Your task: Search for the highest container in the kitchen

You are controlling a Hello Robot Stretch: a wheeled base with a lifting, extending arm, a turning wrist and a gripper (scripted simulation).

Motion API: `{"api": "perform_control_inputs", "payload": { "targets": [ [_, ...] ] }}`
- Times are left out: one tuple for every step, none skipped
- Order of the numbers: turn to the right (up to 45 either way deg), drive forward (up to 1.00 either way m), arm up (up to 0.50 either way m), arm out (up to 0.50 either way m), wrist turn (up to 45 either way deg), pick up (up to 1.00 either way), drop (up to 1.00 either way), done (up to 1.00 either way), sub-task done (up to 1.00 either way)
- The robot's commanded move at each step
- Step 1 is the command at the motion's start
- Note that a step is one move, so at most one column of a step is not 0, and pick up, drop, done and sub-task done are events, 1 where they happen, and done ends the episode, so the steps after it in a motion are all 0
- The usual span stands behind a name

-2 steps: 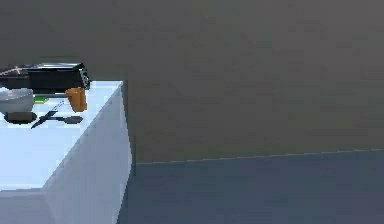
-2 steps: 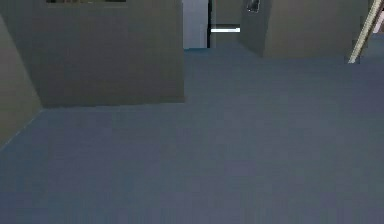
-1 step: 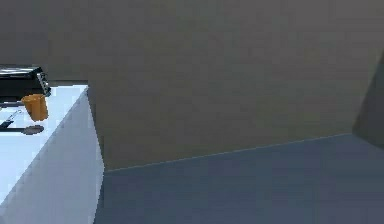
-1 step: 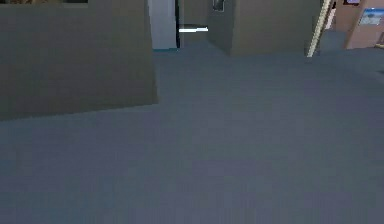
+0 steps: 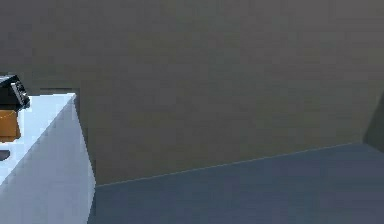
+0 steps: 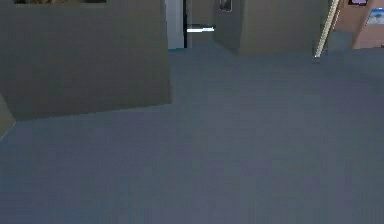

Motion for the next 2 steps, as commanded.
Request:
{"api": "perform_control_inputs", "payload": {
  "targets": [
    [0.0,0.50,0.00,0.00,0.0,0.00,0.00,0.00,0.00],
    [-45.0,0.00,0.00,0.00,0.0,0.00,0.00,0.00,0.00]
  ]
}}
